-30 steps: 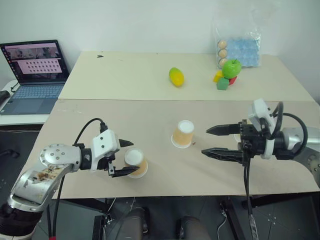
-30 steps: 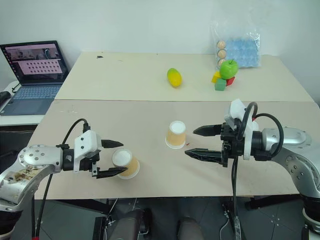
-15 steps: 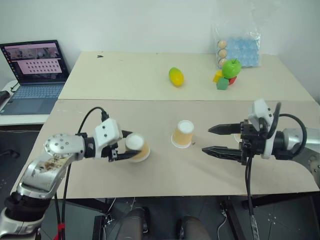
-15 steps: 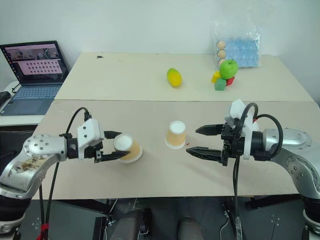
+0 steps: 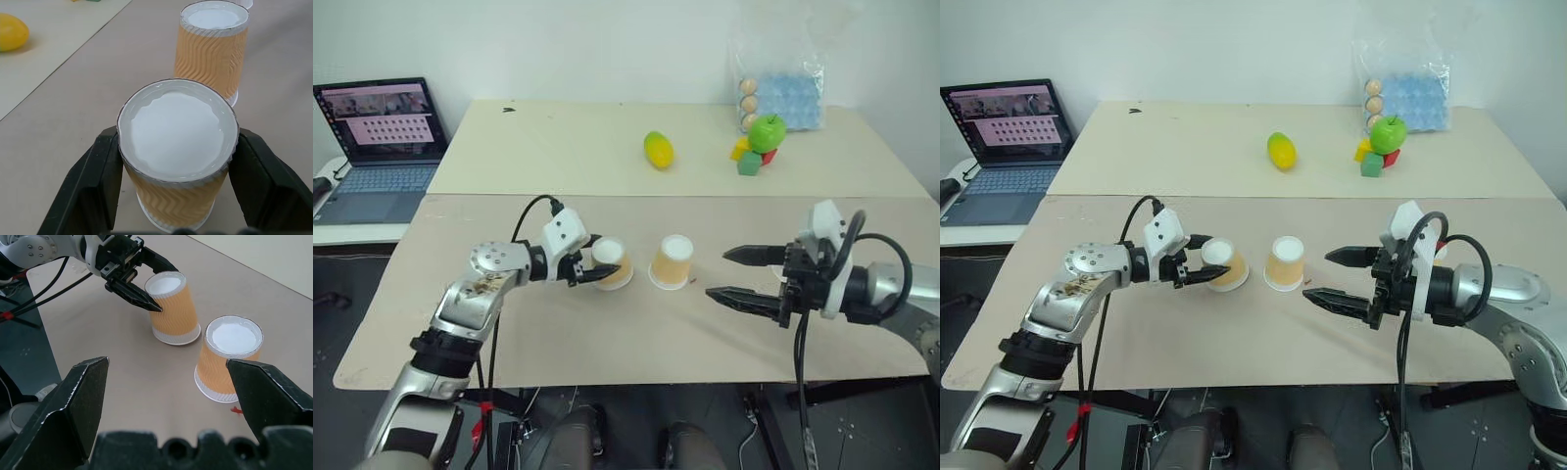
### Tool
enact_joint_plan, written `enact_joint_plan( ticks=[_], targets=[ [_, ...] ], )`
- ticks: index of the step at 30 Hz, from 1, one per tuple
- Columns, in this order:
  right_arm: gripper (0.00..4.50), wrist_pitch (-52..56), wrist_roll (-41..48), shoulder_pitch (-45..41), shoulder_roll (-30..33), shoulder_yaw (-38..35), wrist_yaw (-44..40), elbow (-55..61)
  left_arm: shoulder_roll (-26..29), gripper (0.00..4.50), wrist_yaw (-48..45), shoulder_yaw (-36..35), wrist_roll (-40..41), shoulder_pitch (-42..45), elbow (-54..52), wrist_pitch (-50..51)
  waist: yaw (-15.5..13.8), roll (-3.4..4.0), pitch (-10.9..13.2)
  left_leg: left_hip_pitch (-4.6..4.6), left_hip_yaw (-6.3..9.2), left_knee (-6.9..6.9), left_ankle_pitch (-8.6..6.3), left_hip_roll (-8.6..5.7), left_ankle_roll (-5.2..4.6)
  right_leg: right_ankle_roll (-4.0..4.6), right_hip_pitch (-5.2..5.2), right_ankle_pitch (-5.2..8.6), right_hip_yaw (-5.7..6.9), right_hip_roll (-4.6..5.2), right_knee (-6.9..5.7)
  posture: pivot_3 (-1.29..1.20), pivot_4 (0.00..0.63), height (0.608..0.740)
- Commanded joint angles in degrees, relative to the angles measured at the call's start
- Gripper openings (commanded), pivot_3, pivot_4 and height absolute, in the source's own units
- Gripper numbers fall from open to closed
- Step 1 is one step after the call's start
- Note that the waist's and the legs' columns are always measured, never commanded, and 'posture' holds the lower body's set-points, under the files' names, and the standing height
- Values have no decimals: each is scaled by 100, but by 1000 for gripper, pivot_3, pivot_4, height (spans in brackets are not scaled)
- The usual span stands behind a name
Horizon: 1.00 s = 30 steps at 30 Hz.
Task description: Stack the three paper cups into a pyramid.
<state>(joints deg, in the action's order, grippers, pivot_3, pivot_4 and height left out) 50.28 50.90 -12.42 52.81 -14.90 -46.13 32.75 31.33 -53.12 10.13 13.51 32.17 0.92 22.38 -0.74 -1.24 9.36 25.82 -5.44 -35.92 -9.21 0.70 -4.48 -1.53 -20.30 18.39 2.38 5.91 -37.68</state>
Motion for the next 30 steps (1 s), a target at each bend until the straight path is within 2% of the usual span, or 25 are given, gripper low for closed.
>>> enact_joint_plan(
  ticks=[1, 12, 25, 27, 28, 29, 30],
  targets=[
    [4500, -3, 190, 102, -38, -359, 206, 298, -123, 2649, -14, -6, -54, 264, 229, -122, -1, 0, 0, 0, 0, -1, 0, 0, 0, -1, 0, -1, 0, 0, -2, 0, 150, 740],
    [4500, -81, 195, 350, -36, -505, 574, 471, -503, 2649, -509, 335, -140, 816, 828, -196, -5, 0, 0, 2, -1, -7, -1, -2, -4, -6, 2, -3, 0, 0, 0, 0, 150, 740],
    [4500, -122, 125, 441, -49, -543, 729, 490, -377, 2649, -918, 383, -448, 1018, 1243, -644, 3, 0, 0, 2, -1, -9, 0, -2, -7, -6, 2, -3, -1, -2, -1, 0, 150, 740],
    [4500, -136, 98, 400, -54, -502, 736, 459, -376, 3606, -949, 382, -485, 1037, 1262, -667, 9, 0, 0, 2, -1, -8, 0, -2, -7, -6, 2, -3, -2, -2, -1, 0, 150, 740],
    [4500, -140, 90, 386, -56, -491, 741, 449, -376, 3828, -972, 374, -488, 1046, 1255, -649, 9, 0, 0, 2, -1, -8, 0, -2, -7, -6, 2, -3, -2, -2, -1, 0, 150, 740],
    [4500, -141, 88, 378, -56, -487, 747, 445, -377, 4244, -987, 365, -490, 1049, 1248, -634, 8, 0, 0, 2, -1, -8, 0, -2, -7, -6, 1, -3, -2, -3, -1, 0, 150, 740],
    [4500, -145, 84, 375, -60, -481, 752, 442, -370, 4377, -1004, 354, -493, 1063, 1247, -623, 6, 0, 0, 2, -1, -8, 0, -2, -7, -6, 0, -3, -2, -3, -1, 0, 150, 740]
  ],
)
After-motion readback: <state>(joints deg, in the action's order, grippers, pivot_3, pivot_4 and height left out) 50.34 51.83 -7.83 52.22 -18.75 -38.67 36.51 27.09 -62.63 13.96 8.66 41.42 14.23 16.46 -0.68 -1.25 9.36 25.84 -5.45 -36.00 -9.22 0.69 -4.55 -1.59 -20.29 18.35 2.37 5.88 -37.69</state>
